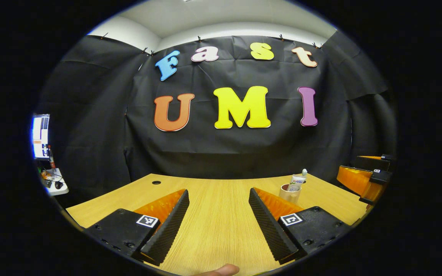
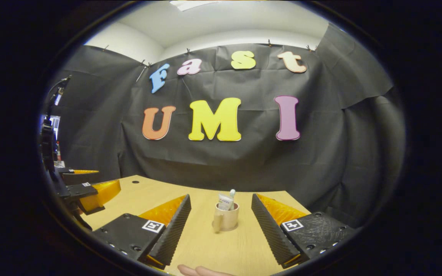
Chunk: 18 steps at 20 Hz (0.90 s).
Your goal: Put the toothbrush and toothpaste on the desktop into the cup, then pick up the cup and place it on the coaster on the desktop.
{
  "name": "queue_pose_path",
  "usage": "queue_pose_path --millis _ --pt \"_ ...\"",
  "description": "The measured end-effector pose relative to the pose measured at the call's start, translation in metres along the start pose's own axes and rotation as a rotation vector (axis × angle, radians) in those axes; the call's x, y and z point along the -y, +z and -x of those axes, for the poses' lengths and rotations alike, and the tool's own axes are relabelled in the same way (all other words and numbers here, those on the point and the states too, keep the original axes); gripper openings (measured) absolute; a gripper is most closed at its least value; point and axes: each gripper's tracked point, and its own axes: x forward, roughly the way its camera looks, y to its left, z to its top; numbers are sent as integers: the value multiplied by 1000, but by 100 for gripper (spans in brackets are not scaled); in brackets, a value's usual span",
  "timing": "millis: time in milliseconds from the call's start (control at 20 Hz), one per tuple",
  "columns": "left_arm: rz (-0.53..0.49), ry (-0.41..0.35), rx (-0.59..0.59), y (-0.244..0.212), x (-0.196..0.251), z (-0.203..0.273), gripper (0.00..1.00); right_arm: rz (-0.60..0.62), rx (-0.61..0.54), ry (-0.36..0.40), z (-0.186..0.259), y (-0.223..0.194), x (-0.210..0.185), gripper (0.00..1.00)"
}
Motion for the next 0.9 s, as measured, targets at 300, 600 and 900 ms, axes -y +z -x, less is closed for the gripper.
queue_pose_path --millis 300,600,900 --pt "12 -15 2 -3 2 -1 99 -18 2 -23 -2 2 9 95" --pt "31 -11 -9 -9 1 -2 99 -16 6 -34 -2 3 14 95" --pt "27 -8 7 -8 3 -2 99 -2 24 -36 2 9 13 95"
